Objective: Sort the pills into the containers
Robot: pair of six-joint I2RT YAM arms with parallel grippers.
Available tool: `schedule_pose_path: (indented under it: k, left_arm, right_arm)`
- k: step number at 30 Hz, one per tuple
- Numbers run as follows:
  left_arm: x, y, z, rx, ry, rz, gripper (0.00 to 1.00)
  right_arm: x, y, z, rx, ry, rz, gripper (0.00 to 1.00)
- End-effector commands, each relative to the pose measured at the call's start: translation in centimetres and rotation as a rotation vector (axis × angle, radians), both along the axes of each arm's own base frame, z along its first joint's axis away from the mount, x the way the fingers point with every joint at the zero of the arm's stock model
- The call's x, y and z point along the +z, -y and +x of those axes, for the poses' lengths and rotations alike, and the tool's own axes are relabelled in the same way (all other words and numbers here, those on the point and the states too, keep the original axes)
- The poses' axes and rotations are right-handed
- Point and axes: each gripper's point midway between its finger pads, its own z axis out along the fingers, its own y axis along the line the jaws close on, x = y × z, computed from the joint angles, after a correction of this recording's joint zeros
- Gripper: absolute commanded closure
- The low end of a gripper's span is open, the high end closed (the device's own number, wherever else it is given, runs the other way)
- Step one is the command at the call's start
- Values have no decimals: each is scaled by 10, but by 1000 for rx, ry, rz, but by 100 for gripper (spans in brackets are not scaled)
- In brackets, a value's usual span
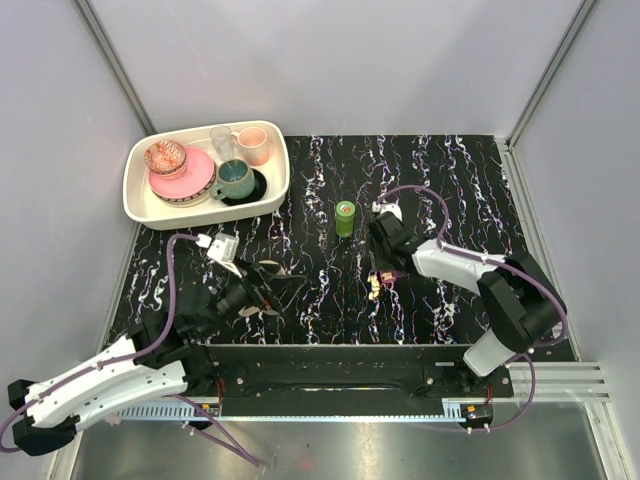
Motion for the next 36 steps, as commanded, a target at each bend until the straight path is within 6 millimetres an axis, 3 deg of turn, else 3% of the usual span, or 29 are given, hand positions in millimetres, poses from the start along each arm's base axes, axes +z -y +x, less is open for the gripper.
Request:
schedule_pose_path:
  k: [1,8,13,18,19,27,36]
  left_arm:
    - [3,-12,8,93,-55,-57,1]
    - [4,-19,14,160,-114,-45,1]
    - [7,-15,18,169,-139,2,1]
    - [30,-6,21,111,-132,-33,1]
    - [36,-10,29,128,-128,-51,1]
    - [57,1,41,-58,-129,-179,1]
    - [54,28,26,-256,-174,-314,1]
  right_arm:
    - [58,-3,18,3,118,30,70]
    - [100,-15,11,99,147,96,74]
    - [142,-26,-2,199,190,170,79]
    - [176,-42,-24,306,235,171,80]
    - [182,-54,-34,354,241,162,80]
    - [217,-89,-68,484,238,216,80]
    - [254,-114,-122,740,245,310,80]
